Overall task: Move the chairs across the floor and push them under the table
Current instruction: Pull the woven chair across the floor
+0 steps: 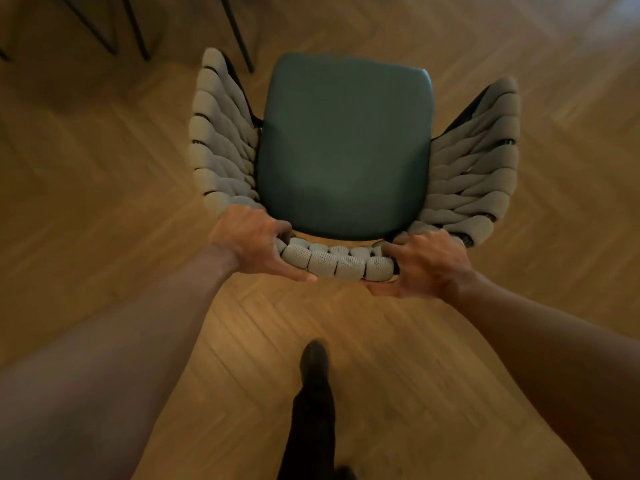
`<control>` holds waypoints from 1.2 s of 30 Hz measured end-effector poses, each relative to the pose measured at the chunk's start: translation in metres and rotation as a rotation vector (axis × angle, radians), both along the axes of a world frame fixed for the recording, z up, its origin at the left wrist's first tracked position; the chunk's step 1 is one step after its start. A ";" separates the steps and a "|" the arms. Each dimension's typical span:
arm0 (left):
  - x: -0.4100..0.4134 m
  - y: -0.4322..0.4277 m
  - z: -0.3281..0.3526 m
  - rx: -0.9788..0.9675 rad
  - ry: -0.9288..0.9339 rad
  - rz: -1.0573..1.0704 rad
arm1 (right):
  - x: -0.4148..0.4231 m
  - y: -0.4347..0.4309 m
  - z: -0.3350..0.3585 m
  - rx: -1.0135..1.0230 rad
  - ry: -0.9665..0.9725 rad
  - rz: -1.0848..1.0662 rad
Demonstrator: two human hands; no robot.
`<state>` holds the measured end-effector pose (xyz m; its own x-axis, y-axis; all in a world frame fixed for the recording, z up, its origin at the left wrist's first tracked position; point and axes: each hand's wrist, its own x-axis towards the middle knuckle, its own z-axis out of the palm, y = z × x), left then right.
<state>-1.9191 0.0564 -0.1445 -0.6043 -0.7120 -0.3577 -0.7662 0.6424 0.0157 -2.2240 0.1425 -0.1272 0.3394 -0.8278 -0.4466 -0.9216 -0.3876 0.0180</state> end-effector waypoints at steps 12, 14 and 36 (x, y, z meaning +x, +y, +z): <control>-0.037 -0.176 -0.008 -0.001 0.100 -0.018 | -0.043 -0.165 -0.013 -0.064 -0.039 -0.038; -0.040 -0.202 -0.008 -0.011 0.110 -0.031 | -0.047 -0.189 -0.016 -0.071 -0.044 -0.044; -0.104 -0.462 -0.003 -0.029 0.091 -0.071 | -0.113 -0.443 -0.023 -0.047 -0.101 -0.050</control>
<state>-2.0227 -0.4053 -0.1478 -0.6822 -0.6758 -0.2790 -0.7154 0.6959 0.0635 -2.3372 -0.3000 -0.1497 0.3387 -0.8640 -0.3724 -0.9378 -0.3422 -0.0591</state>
